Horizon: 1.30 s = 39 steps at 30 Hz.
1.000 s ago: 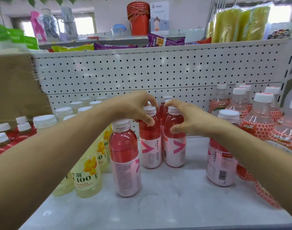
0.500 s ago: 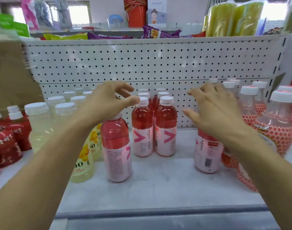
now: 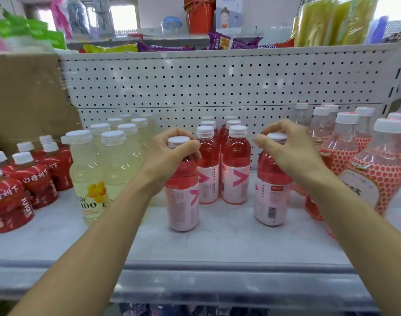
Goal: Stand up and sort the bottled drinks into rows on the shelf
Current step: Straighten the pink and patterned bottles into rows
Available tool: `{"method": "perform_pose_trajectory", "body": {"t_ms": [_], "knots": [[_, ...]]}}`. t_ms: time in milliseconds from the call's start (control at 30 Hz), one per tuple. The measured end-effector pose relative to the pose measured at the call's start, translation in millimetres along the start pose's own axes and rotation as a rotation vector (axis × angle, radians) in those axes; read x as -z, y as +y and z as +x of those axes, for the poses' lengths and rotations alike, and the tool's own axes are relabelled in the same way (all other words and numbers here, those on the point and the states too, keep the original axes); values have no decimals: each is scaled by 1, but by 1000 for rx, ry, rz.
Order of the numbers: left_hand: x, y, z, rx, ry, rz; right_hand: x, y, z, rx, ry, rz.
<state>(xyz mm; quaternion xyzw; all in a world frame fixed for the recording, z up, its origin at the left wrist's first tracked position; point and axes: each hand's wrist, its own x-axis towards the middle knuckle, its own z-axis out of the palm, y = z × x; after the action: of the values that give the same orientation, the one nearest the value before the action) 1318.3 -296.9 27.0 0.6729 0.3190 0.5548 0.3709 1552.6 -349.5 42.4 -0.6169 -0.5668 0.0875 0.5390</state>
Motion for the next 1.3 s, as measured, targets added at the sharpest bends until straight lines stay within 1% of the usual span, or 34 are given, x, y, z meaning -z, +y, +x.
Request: {"method": "perform_pose_trajectory", "body": {"t_ms": [67, 133, 233, 300, 367, 433, 500, 567, 667, 767, 833, 900, 1000, 1033, 1133, 1233, 1300], "knots": [[-3, 3, 3, 9, -87, -5, -12, -6, -2, 20, -48, 55], [-8, 5, 1, 7, -128, 18, -23, -11, -4, 45, -71, 86], [-9, -5, -13, 17, -68, 108, -29, -7, -11, 43, -87, 151], [-3, -19, -28, 36, -33, 248, -30, 4, -21, -1, -135, 194], [6, -29, -41, 56, -26, 392, -32, 20, -36, -62, -201, 234], [8, -35, -51, 76, -38, 452, -35, 39, -52, -101, -249, 215], [10, -41, -55, 94, -44, 442, -39, 54, -64, -124, -273, 164], [13, -47, -56, 120, -77, 381, -41, 63, -67, -127, -268, 153], [13, -51, -59, 179, -123, 319, -42, 68, -64, -122, -289, 210], [-2, -56, -68, 229, -173, 301, -44, 71, -64, -137, -365, 274], [-10, -63, -71, 254, -132, 299, -46, 72, -67, -126, -402, 264], [-14, -71, -73, 250, -79, 353, -49, 71, -72, -123, -385, 244], [-20, -74, -78, 264, 5, 448, -49, 69, -77, -69, -308, 45], [-22, -72, -80, 262, 30, 484, -48, 67, -78, -54, -294, 12], [-24, -68, -83, 268, 66, 491, -47, 67, -80, -34, -293, 45], [-23, -67, -86, 261, 34, 471, -43, 68, -80, -49, -362, 107], [-24, -65, -86, 247, 28, 483, -43, 68, -82, -46, -386, 81]]}}
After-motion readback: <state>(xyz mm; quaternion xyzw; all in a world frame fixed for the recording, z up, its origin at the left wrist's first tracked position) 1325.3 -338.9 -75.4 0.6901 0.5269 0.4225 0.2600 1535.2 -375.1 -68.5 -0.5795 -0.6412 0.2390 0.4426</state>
